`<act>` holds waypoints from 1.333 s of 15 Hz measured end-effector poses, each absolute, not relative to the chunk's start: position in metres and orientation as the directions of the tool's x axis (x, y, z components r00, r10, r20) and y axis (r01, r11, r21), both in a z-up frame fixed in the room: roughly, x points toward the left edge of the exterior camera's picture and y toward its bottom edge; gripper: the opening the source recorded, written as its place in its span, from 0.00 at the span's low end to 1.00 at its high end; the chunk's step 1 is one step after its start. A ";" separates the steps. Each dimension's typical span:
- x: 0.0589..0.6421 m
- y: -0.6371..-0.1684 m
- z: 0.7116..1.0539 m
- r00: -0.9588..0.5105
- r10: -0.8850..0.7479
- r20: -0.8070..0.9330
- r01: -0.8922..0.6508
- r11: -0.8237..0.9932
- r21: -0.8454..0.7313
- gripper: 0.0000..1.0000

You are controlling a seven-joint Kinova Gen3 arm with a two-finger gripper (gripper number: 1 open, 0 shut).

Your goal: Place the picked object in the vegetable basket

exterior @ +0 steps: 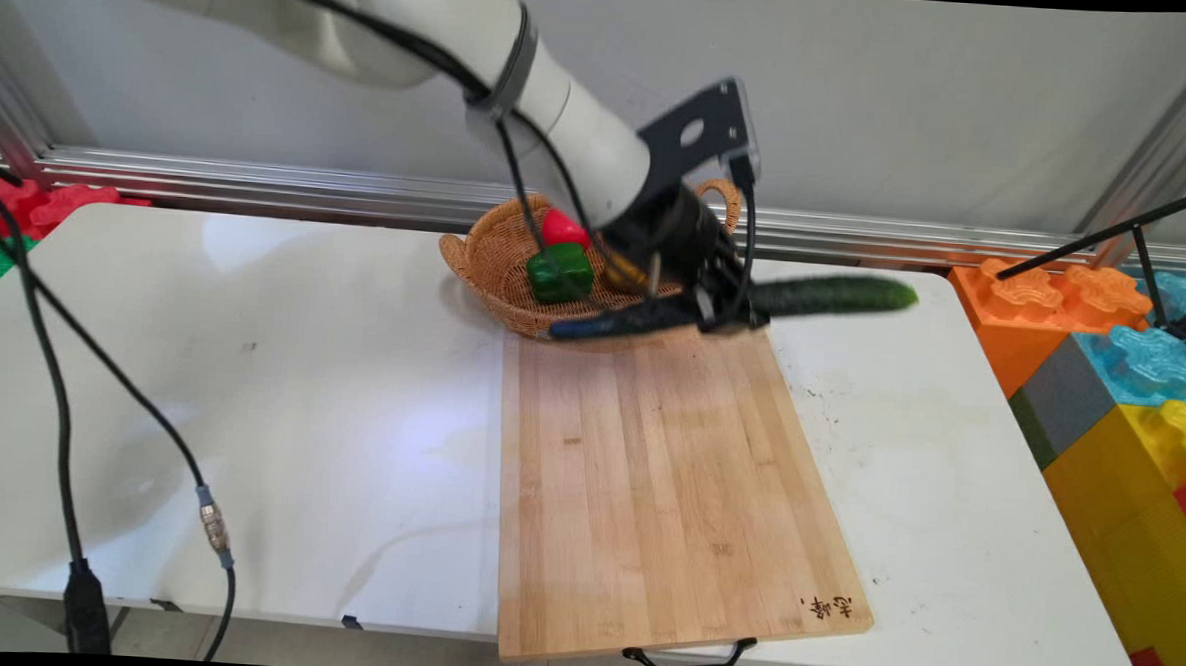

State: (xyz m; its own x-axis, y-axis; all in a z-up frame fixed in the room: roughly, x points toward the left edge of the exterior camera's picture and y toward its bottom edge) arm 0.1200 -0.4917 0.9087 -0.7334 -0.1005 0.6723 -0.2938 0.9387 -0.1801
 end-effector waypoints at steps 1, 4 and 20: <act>0.125 -0.507 0.909 -0.733 -0.103 0.672 -0.309 0.931 -0.194 0.00; 0.142 -0.548 0.903 -0.745 -0.126 0.655 -0.354 0.907 -0.229 0.00; 0.190 -0.644 0.846 -0.796 -0.200 0.571 -0.419 0.863 -0.283 0.00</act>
